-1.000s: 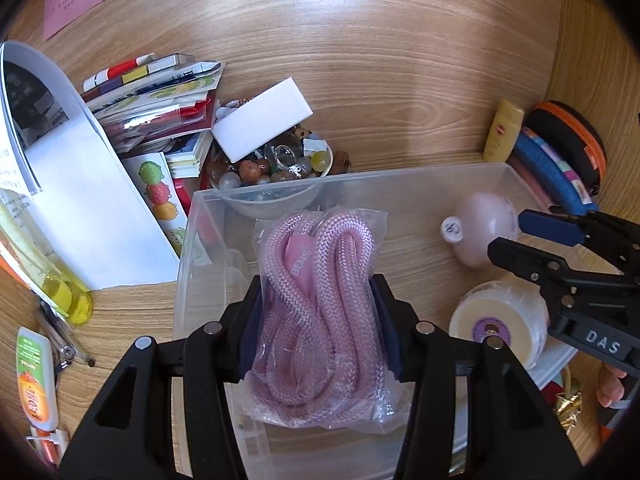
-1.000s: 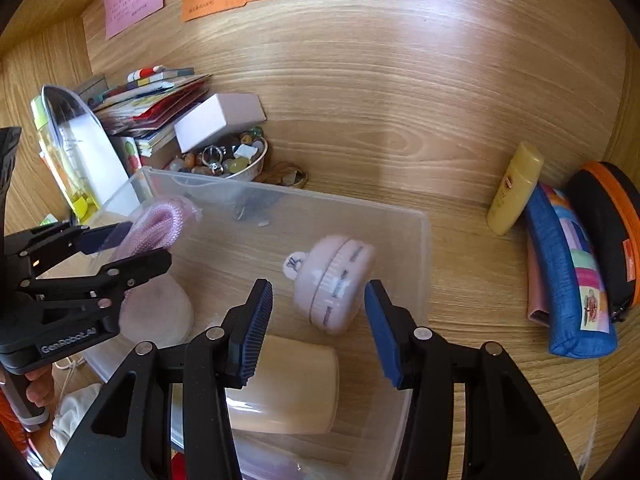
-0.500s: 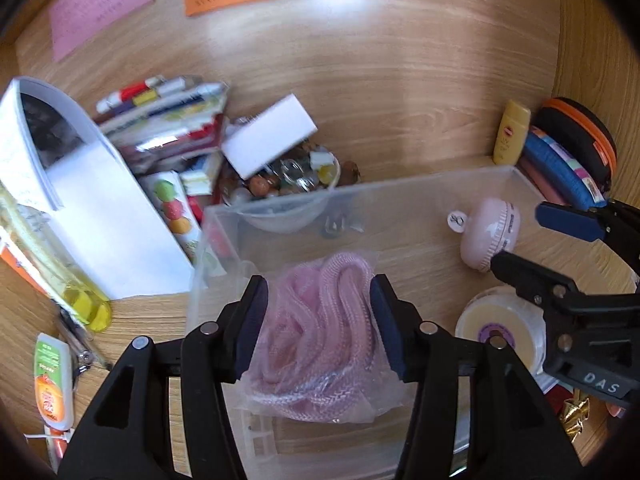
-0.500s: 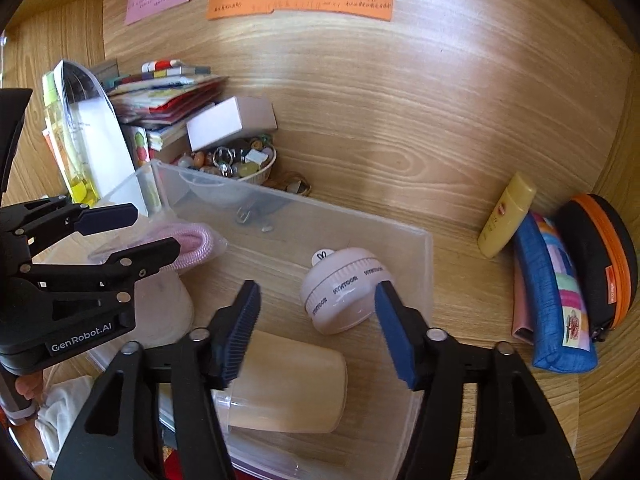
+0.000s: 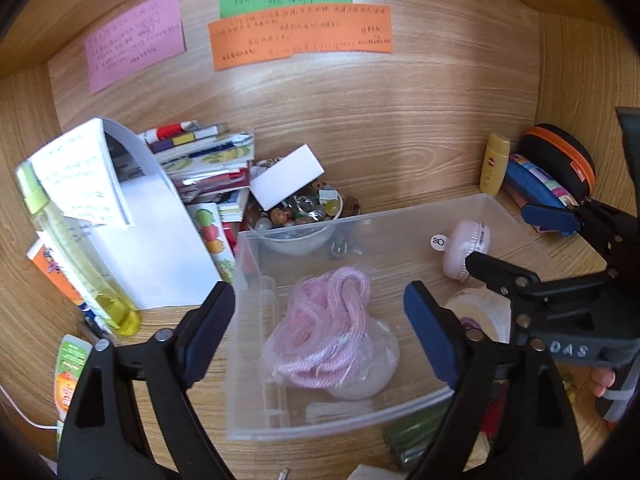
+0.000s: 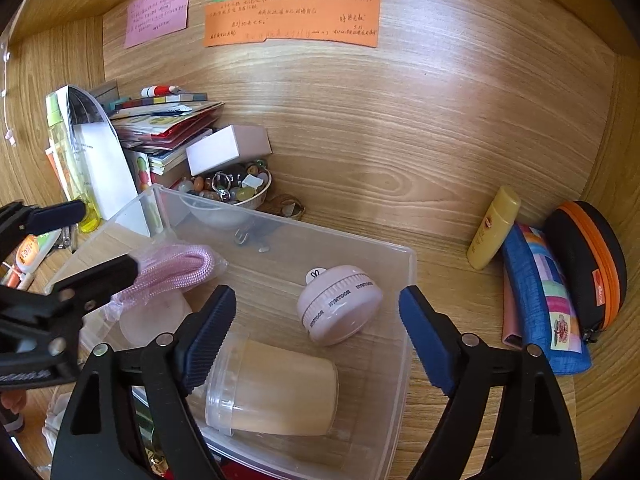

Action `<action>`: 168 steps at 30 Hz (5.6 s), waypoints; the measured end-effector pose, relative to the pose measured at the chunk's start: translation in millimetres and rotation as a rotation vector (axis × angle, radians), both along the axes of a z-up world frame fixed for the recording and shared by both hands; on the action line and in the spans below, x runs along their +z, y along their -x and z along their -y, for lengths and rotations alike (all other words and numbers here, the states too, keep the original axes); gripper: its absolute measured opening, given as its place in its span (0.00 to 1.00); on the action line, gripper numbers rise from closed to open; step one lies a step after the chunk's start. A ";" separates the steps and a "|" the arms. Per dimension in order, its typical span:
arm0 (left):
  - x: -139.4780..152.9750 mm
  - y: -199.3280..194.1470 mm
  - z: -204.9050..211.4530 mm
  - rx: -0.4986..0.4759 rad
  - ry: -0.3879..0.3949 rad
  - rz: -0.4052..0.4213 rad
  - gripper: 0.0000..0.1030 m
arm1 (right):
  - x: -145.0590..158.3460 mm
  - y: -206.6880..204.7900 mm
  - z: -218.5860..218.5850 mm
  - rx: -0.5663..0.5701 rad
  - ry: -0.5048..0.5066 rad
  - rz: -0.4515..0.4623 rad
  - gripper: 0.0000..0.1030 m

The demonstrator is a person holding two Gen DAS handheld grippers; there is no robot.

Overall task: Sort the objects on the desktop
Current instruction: 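Open both tools to release the rope bag and timer into the box, then grasp the white drawstring pouch with the left tool while the right grasps the red-gold ornament, then carry the white pouch and red-gold ornament over the clear box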

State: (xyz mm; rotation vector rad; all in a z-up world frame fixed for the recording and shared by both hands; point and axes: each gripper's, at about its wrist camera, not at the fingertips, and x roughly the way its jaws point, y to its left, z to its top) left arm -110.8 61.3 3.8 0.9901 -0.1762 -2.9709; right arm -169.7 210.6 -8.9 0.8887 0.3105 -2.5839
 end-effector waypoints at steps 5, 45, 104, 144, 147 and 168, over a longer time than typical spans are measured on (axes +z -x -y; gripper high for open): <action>5.5 -19.2 7.1 -0.006 -0.003 -0.023 0.88 | 1.4 -1.8 -0.8 0.009 0.009 0.007 0.81; -36.2 -135.9 24.7 -0.117 -0.112 0.087 0.89 | -15.9 -119.8 -72.6 0.001 -0.075 -0.001 0.86; -49.6 -110.8 8.2 -0.079 -0.065 0.141 0.78 | -31.9 -103.0 -60.5 0.184 0.210 0.139 0.27; 36.0 -34.5 44.8 0.054 -0.120 -0.083 0.78 | 52.9 -47.0 -24.7 0.173 0.246 0.016 0.27; 36.0 -23.3 46.4 0.047 -0.142 -0.074 0.78 | 55.6 -36.0 -18.0 0.169 0.249 0.024 0.27; -20.5 44.0 26.5 0.000 -0.222 0.112 0.78 | -1.6 12.5 1.9 0.120 0.164 0.162 0.27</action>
